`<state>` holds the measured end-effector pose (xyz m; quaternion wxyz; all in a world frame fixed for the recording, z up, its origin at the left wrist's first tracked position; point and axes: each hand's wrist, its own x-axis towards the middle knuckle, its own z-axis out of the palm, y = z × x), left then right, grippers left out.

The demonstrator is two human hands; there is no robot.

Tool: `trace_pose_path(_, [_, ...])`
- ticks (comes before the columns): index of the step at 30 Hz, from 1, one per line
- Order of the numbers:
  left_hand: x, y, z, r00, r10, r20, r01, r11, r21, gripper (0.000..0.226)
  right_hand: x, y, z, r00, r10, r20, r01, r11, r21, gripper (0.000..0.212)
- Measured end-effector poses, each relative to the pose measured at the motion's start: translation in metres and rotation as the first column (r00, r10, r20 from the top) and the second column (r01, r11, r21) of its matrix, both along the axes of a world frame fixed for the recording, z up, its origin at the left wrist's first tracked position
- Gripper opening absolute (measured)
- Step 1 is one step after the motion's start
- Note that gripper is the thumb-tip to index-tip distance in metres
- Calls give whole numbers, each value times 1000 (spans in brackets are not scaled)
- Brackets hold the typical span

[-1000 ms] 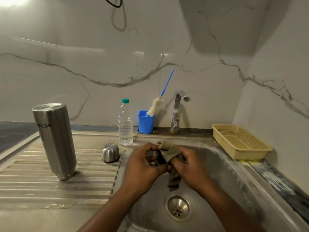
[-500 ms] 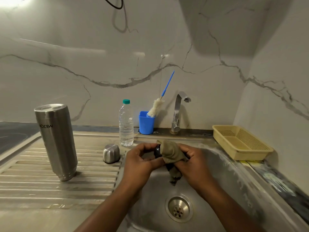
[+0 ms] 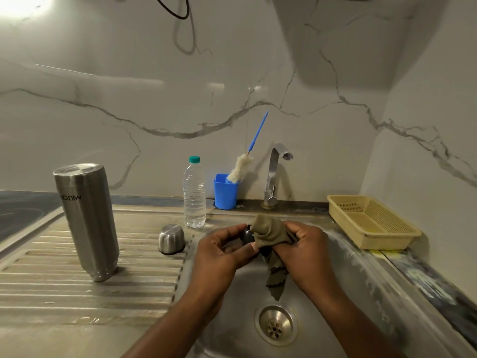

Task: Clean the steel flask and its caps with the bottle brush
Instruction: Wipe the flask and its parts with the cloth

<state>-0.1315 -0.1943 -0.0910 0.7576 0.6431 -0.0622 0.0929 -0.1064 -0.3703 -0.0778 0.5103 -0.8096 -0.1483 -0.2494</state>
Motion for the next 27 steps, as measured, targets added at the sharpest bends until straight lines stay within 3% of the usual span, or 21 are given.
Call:
trace_pose_path(3, [4,1,1,1000,-10,-14,9,998,-57,43,-2,2,2,998,60,-15,-58,994,90,14])
trace_pose_path(7, [7,2,3,980,-176,-95,140,944,-300,38,-3,7,0,928,291,-234,-240,945,224,17])
trace_pose_path(9, [8,3,4,972,-202,-119,150,925,-349,36,-2,8,-4,903,336,-267,-291,937,196,20])
trace_pose_path(12, [11,3,3,960,-231,-157,148,898,-415,34,-1,4,-5,950,255,-182,-238,965,107,20])
trace_pose_path(15, [14,1,1,952,-252,-171,145,869,-474,33,2,-1,-3,987,121,-104,-104,983,152,12])
trace_pose_path(18, [13,1,2,963,-229,-143,157,905,-397,34,1,1,-2,987,120,-110,-97,976,195,20])
trace_pose_path(21, [12,1,1,986,-145,-79,125,969,-215,36,-5,11,-2,941,225,-253,-166,958,233,16])
trace_pose_path(23, [12,1,0,996,-83,-42,73,980,-186,36,-6,15,-5,911,276,-305,-206,948,244,15])
trace_pose_path(27, [11,1,0,999,-44,-17,41,989,-139,38,-2,11,-3,957,200,-212,-152,963,223,15])
